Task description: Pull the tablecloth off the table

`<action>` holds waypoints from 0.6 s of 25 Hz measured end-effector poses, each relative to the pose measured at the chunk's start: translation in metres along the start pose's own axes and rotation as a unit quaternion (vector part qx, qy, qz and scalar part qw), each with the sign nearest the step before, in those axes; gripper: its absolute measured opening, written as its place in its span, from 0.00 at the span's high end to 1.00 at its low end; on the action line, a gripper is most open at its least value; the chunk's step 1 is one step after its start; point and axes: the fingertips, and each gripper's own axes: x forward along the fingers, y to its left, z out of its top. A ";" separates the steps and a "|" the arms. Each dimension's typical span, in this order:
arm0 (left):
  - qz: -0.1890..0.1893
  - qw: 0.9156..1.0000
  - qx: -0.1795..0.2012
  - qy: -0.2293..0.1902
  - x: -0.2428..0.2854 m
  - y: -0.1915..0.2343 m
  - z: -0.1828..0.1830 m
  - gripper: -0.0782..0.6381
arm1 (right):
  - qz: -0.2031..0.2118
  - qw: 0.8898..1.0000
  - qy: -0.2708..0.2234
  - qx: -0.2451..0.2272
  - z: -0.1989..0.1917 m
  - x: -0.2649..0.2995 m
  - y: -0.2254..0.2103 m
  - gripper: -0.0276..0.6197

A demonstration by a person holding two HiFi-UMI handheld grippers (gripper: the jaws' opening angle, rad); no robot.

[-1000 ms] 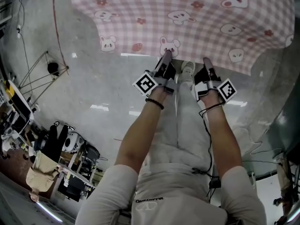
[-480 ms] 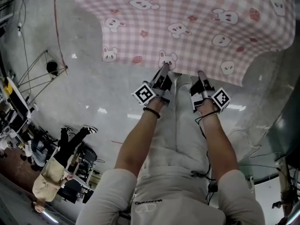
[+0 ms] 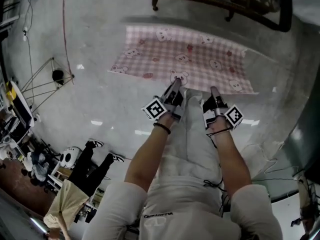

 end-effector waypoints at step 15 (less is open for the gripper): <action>-0.020 1.000 0.002 -0.008 -0.011 -0.040 0.008 0.89 | 0.043 0.998 0.021 -0.028 0.002 -0.012 0.055 0.94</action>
